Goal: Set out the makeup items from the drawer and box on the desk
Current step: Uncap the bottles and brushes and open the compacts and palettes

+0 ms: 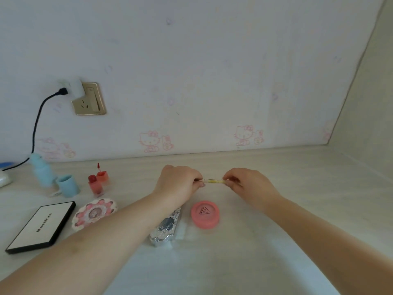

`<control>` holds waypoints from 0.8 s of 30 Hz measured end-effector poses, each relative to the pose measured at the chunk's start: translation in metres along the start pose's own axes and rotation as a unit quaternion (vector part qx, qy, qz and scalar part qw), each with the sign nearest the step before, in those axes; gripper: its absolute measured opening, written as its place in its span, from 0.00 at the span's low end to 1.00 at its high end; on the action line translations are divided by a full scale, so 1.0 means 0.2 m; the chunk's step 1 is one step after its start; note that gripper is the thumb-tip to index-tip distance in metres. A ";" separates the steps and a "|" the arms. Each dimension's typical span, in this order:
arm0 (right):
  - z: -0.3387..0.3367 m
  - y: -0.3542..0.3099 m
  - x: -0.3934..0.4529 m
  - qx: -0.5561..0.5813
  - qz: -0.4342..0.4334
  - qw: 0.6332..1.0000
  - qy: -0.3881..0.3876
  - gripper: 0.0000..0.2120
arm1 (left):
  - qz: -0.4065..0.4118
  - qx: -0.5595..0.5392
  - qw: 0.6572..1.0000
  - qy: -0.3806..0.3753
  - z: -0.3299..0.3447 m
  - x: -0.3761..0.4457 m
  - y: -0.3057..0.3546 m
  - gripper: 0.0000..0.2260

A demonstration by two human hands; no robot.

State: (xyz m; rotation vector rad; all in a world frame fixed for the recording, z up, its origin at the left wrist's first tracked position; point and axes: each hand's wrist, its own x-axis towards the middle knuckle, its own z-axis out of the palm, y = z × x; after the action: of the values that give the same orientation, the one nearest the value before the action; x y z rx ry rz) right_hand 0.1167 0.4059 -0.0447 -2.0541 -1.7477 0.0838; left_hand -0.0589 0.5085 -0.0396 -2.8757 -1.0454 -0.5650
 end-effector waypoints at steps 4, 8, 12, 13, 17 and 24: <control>-0.10 -0.04 -0.15 0.098 0.008 0.995 0.006 0.06 | 0.018 -0.041 0.999 0.030 -0.13 -0.19 -0.06 0.09; -0.13 -0.27 -0.27 0.190 -0.010 0.981 0.027 0.05 | 0.056 -0.059 0.994 0.074 -0.27 -0.39 -0.10 0.08; -0.13 -0.54 -0.37 0.269 -0.040 0.962 0.032 0.09 | 0.072 -0.038 0.988 0.132 -0.43 -0.60 -0.14 0.14; -0.13 -0.61 -0.40 0.279 -0.051 0.959 0.030 0.10 | 0.072 -0.036 0.986 0.144 -0.48 -0.66 -0.17 0.14; -0.10 -0.82 -0.47 0.299 -0.065 0.952 0.008 0.08 | 0.076 0.006 0.981 0.180 -0.64 -0.90 -0.29 0.13; -0.02 -1.13 -0.56 0.246 -0.110 0.963 -0.023 0.05 | 0.055 0.038 0.982 0.177 -0.76 -1.27 -0.46 0.15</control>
State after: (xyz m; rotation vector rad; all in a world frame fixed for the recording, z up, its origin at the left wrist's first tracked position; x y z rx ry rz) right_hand -0.1143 0.3229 0.0150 -1.5063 -1.7526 0.4516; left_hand -0.3466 0.4001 0.0060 -2.6113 -0.8270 -0.9613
